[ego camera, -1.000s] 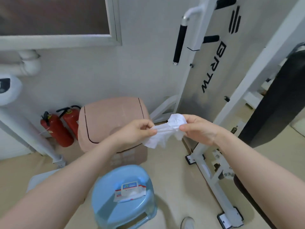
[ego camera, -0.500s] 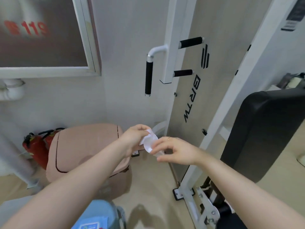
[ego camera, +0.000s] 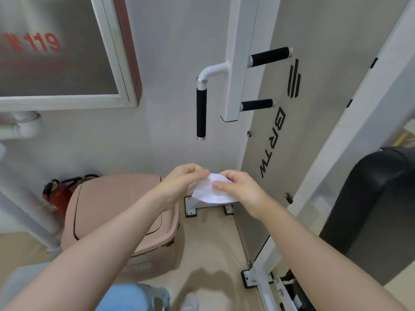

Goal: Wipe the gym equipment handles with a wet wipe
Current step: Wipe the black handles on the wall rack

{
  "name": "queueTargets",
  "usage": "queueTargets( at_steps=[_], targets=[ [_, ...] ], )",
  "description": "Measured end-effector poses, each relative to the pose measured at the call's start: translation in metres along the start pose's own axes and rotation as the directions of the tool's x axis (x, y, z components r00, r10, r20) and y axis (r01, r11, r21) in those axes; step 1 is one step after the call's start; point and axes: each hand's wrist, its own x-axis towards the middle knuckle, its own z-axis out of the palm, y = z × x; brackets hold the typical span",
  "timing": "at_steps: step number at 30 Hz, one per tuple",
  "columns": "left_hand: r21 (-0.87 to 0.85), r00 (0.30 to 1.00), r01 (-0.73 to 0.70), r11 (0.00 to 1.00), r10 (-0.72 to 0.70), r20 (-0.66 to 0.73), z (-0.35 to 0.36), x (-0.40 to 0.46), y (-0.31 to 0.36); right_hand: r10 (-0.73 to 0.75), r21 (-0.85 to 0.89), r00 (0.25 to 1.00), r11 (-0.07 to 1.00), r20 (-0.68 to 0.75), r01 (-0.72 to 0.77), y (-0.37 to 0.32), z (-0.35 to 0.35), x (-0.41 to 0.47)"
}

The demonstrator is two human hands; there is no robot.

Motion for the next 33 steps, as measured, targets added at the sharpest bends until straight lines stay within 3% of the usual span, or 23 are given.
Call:
queueTargets(
  at_steps=[3, 5, 8, 11, 13, 15, 17, 22, 25, 27, 30, 33],
  targets=[
    [0.146, 0.998, -0.05, 0.988, 0.056, -0.034, -0.011, 0.03, 0.001, 0.08, 0.264, 0.997, 0.961, 0.023, -0.083, -0.004, -0.014, 0.025],
    [0.142, 0.996, -0.06, 0.988, 0.069, -0.059, -0.025, 0.066, 0.005, 0.137, 0.394, 0.991, 0.911, -0.001, -0.126, -0.011, -0.022, 0.061],
    [0.105, 0.991, -0.059, 0.993, 0.071, -0.113, -0.033, 0.09, 0.017, 0.177, 0.489, 0.973, 0.868, -0.149, -0.083, -0.02, -0.03, 0.092],
    [0.152, 0.964, -0.127, 0.98, 0.158, -0.214, -0.061, 0.136, 0.041, 0.227, 0.392, 0.805, 0.92, -0.547, 0.007, -0.044, -0.034, 0.144],
    [0.197, 0.938, -0.18, 0.964, 0.228, -0.261, -0.078, 0.161, 0.063, 0.065, 0.184, 0.738, 0.98, -0.672, 0.081, -0.064, -0.031, 0.172],
    [0.243, 0.926, -0.234, 0.941, 0.292, -0.239, -0.091, 0.18, 0.08, -0.103, 0.041, 0.754, 0.985, -0.649, 0.17, -0.083, -0.018, 0.192],
    [0.262, 0.925, -0.292, 0.92, 0.341, -0.165, -0.097, 0.193, 0.09, -0.179, 0.001, 0.786, 0.975, -0.591, 0.223, -0.094, -0.003, 0.209],
    [0.25, 0.916, -0.355, 0.901, 0.388, -0.099, -0.101, 0.216, 0.088, -0.192, 0.354, 0.873, 0.859, -0.448, 0.371, -0.079, 0.001, 0.223],
    [0.254, 0.911, -0.38, 0.89, 0.407, -0.064, -0.104, 0.226, 0.089, -0.167, 0.183, 0.89, 0.947, -0.425, 0.265, -0.06, -0.004, 0.227],
    [0.272, 0.912, -0.389, 0.88, 0.409, -0.021, -0.107, 0.231, 0.093, -0.247, 0.077, 0.911, 0.955, -0.33, 0.287, -0.057, -0.008, 0.233],
    [0.286, 0.911, -0.397, 0.872, 0.412, 0.008, -0.11, 0.238, 0.097, -0.385, 0.042, 0.873, 0.909, -0.298, 0.415, -0.075, -0.017, 0.241],
    [0.232, 0.915, -0.399, 0.887, 0.403, 0.032, -0.112, 0.241, 0.097, -0.384, 0.084, 0.853, 0.895, -0.353, 0.438, -0.08, -0.017, 0.252]
  ],
)
